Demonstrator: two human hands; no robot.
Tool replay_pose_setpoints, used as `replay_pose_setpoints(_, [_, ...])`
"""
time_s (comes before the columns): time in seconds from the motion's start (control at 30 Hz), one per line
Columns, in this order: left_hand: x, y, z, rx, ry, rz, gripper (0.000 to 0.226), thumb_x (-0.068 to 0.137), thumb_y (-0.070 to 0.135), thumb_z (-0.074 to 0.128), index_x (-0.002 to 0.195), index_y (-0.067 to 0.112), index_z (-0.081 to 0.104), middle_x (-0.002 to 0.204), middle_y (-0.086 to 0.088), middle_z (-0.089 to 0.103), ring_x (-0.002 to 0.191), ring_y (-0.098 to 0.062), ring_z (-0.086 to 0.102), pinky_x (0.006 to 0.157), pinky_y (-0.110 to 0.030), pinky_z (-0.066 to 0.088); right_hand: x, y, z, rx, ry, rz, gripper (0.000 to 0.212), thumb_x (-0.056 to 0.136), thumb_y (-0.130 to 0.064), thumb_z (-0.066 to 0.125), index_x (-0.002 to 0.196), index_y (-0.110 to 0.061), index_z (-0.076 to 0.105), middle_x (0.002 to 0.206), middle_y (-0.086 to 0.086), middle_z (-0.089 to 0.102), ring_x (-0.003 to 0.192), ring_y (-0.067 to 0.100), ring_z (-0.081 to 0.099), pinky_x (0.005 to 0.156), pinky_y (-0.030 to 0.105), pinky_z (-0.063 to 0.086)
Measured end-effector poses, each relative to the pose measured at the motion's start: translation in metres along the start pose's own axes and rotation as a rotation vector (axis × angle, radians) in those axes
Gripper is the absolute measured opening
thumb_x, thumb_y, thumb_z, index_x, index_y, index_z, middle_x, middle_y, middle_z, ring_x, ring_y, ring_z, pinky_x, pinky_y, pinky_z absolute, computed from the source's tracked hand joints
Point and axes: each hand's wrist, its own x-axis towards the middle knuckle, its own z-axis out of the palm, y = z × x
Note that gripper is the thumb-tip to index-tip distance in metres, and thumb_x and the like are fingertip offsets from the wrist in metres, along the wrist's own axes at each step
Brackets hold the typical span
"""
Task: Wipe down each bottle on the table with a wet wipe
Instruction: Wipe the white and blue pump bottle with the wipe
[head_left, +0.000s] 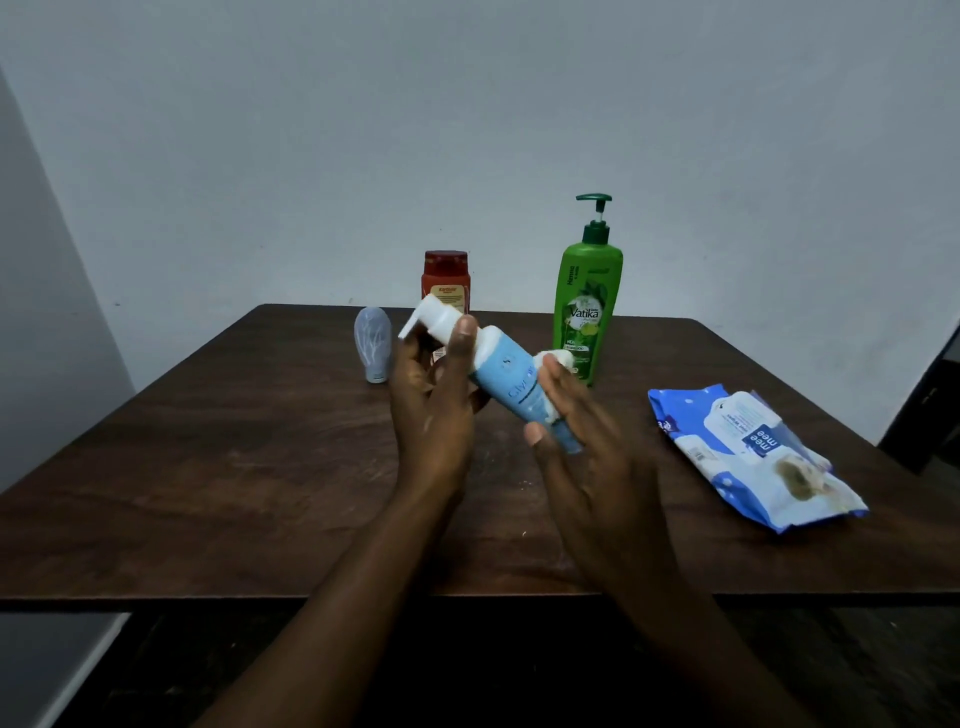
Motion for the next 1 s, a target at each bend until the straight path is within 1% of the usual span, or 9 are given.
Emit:
replay_pose_setpoints(0.1, [-0.005, 0.002, 0.001, 0.018, -0.109, -0.003, 0.015, 0.098, 0.026, 0.059, 0.112, 0.029, 0.063, 0.1, 0.011, 0.075, 0.105, -0.014, 0.072, 0.084, -0.039, 0.061, 0.007, -0.009, 0.006, 0.036, -0.036, -0.075, 0.049, 0.099, -0.013, 0.054, 0.147, -0.007, 0.044, 0.155, 0.0, 0.042, 0.144, 0.007, 0.036, 0.115, 0.034, 0.038])
replay_pose_setpoints(0.27, [-0.007, 0.003, -0.001, 0.077, -0.275, -0.022, 0.025, 0.097, 0.027, 0.056, 0.12, 0.022, 0.064, 0.111, 0.001, 0.075, 0.105, -0.016, 0.072, 0.084, -0.036, 0.06, 0.029, -0.016, -0.001, 0.029, 0.017, -0.193, 0.04, 0.097, 0.009, 0.053, 0.134, -0.003, 0.059, 0.141, 0.008, 0.057, 0.135, 0.01, 0.05, 0.111, 0.022, 0.039])
replay_pose_setpoints(0.37, [-0.004, 0.005, -0.008, 0.146, -0.36, 0.001, 0.025, 0.099, 0.022, 0.056, 0.123, 0.019, 0.064, 0.114, -0.005, 0.074, 0.106, -0.018, 0.071, 0.083, -0.034, 0.06, 0.038, -0.011, -0.012, -0.021, 0.056, -0.164, 0.03, 0.094, -0.001, 0.062, 0.123, -0.006, 0.068, 0.123, 0.006, 0.068, 0.117, 0.011, 0.062, 0.099, 0.024, 0.049])
replay_pose_setpoints(0.53, [-0.001, 0.005, -0.015, 0.286, -0.462, 0.095, 0.027, 0.099, 0.027, 0.06, 0.113, 0.049, 0.067, 0.127, -0.011, 0.064, 0.116, -0.018, 0.066, 0.094, -0.038, 0.057, 0.03, -0.016, -0.022, -0.036, 0.041, -0.012, 0.031, 0.09, -0.016, 0.073, 0.12, -0.016, 0.072, 0.115, -0.007, 0.073, 0.106, 0.0, 0.065, 0.093, 0.024, 0.052])
replay_pose_setpoints(0.63, [-0.001, 0.005, -0.014, 0.284, -0.482, 0.088, 0.028, 0.101, 0.022, 0.058, 0.117, 0.044, 0.063, 0.129, -0.011, 0.062, 0.115, -0.015, 0.067, 0.091, -0.031, 0.057, 0.024, -0.021, -0.019, -0.104, 0.096, 0.026, 0.031, 0.09, -0.018, 0.073, 0.121, -0.019, 0.072, 0.113, -0.007, 0.074, 0.103, 0.007, 0.066, 0.091, 0.03, 0.053])
replay_pose_setpoints(0.73, [0.002, 0.005, -0.014, 0.308, -0.511, 0.089, 0.031, 0.102, 0.021, 0.058, 0.115, 0.048, 0.066, 0.13, -0.01, 0.062, 0.118, -0.016, 0.065, 0.098, -0.042, 0.056, 0.025, -0.022, -0.016, -0.09, 0.127, 0.054, 0.029, 0.09, -0.014, 0.07, 0.119, -0.018, 0.072, 0.113, -0.005, 0.074, 0.103, 0.008, 0.067, 0.092, 0.03, 0.055])
replay_pose_setpoints(0.87, [0.005, 0.007, -0.013, 0.315, -0.539, 0.057, 0.029, 0.099, 0.018, 0.059, 0.127, 0.027, 0.061, 0.123, 0.0, 0.069, 0.117, -0.014, 0.066, 0.097, -0.039, 0.057, 0.042, -0.015, -0.019, -0.032, 0.011, 0.215, 0.027, 0.095, -0.015, 0.063, 0.12, -0.022, 0.072, 0.116, -0.012, 0.071, 0.094, -0.017, 0.058, 0.088, 0.002, 0.042])
replay_pose_setpoints(0.9, [0.006, 0.008, -0.013, 0.326, -0.55, 0.064, 0.029, 0.099, 0.018, 0.059, 0.127, 0.025, 0.061, 0.122, 0.003, 0.071, 0.116, -0.013, 0.066, 0.098, -0.038, 0.056, 0.047, -0.012, -0.021, 0.002, -0.029, 0.26, 0.027, 0.095, -0.017, 0.063, 0.119, -0.025, 0.072, 0.115, -0.014, 0.071, 0.094, -0.019, 0.058, 0.086, 0.001, 0.042])
replay_pose_setpoints(1.0, [0.012, 0.009, -0.017, 0.414, -0.585, 0.112, 0.03, 0.098, 0.025, 0.061, 0.128, 0.022, 0.062, 0.121, 0.009, 0.071, 0.117, -0.006, 0.064, 0.097, -0.03, 0.054, 0.061, -0.001, -0.027, 0.071, -0.124, 0.323, 0.024, 0.095, -0.019, 0.064, 0.113, -0.031, 0.074, 0.108, -0.017, 0.073, 0.099, -0.007, 0.065, 0.09, 0.019, 0.052])
